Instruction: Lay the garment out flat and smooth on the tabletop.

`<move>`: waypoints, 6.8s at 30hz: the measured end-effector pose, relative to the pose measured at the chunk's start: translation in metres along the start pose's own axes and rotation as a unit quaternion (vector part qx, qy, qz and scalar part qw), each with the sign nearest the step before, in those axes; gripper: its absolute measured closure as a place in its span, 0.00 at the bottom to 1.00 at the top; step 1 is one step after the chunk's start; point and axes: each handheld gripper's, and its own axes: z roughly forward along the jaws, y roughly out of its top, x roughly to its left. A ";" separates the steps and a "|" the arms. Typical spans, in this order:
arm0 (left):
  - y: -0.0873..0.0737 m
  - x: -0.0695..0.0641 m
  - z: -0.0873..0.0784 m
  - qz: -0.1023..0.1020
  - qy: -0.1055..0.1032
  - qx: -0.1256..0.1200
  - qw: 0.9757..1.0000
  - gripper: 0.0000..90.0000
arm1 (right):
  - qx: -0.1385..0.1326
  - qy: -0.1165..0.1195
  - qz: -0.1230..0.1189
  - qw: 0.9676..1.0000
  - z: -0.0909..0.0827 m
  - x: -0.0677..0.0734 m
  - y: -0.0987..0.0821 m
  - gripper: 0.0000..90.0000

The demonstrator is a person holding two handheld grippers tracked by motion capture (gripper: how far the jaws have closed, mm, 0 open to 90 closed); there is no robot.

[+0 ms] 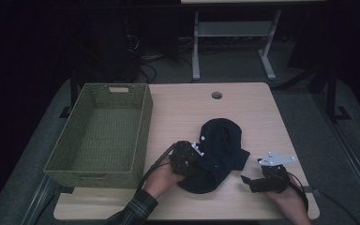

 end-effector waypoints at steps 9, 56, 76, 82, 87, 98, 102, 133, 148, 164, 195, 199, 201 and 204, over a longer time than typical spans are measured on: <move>-0.011 0.010 -0.018 -0.020 0.032 -0.031 0.999 0.92 | -0.021 0.016 0.010 1.000 -0.015 -0.016 0.015 0.24; -0.019 0.022 -0.008 -0.023 0.038 -0.017 0.999 1.00 | 0.017 0.156 0.011 0.988 0.085 -0.101 0.153 0.95; -0.019 0.021 -0.008 -0.025 0.041 -0.016 0.999 1.00 | -0.004 -0.005 0.023 1.000 0.054 -0.129 0.170 0.99; -0.019 0.021 -0.009 -0.025 0.043 -0.014 0.999 1.00 | 0.009 -0.049 0.033 0.998 0.060 -0.142 0.170 0.99; -0.019 0.021 -0.009 -0.024 0.041 -0.015 0.999 1.00 | 0.026 -0.075 0.046 0.996 0.075 -0.146 0.166 0.99; -0.019 0.021 -0.009 -0.021 0.040 -0.015 0.999 1.00 | -0.010 -0.025 0.043 0.999 0.066 -0.134 0.166 0.67; -0.019 0.021 -0.009 -0.022 0.040 -0.016 0.999 1.00 | -0.026 -0.032 0.039 0.998 0.050 -0.131 0.158 0.60; -0.019 0.020 -0.008 -0.021 0.043 -0.018 0.999 1.00 | 0.025 0.081 0.086 0.993 0.080 -0.157 0.101 0.88; -0.019 0.022 -0.009 -0.024 0.037 -0.017 0.999 1.00 | 0.015 0.056 0.068 0.996 0.056 -0.158 0.108 0.74; -0.019 0.021 -0.008 -0.024 0.040 -0.018 0.999 1.00 | 0.046 0.102 0.056 0.992 0.077 -0.152 0.092 0.63; -0.015 0.017 -0.008 -0.004 0.052 -0.004 0.999 0.99 | 0.086 0.011 0.030 0.996 0.071 -0.142 0.122 0.73; -0.014 0.015 -0.007 0.000 0.047 -0.007 0.999 0.95 | 0.078 0.010 0.045 0.996 0.078 -0.141 0.116 0.64; -0.013 0.015 -0.007 0.000 0.043 -0.010 0.999 0.93 | 0.071 0.008 0.048 0.996 0.074 -0.142 0.116 0.57; -0.012 0.014 -0.012 -0.007 0.038 -0.029 0.999 0.91 | 0.047 0.006 0.054 0.997 0.058 -0.143 0.119 0.55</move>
